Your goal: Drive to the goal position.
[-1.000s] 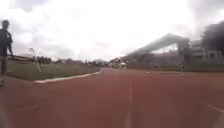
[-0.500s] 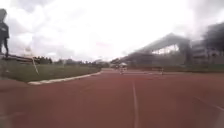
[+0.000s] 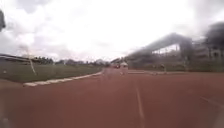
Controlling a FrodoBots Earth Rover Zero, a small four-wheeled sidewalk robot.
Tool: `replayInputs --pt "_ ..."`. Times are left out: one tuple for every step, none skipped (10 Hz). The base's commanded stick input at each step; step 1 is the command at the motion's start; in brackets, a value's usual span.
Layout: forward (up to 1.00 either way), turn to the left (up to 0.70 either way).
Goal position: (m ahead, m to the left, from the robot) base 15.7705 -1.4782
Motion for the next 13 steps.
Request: replayInputs --pt "0.7 -0.33" --pt "0.7 -0.35" --pt "0.7 -0.35" --pt "0.7 -0.35" --pt "0.7 -0.35" --pt "0.7 -0.35" --pt "0.7 -0.35" --pt "0.7 -0.35" --pt "0.7 -0.35" --pt "0.7 0.0" --pt "0.7 0.0" --pt "0.7 0.0" --pt "0.7 0.0"
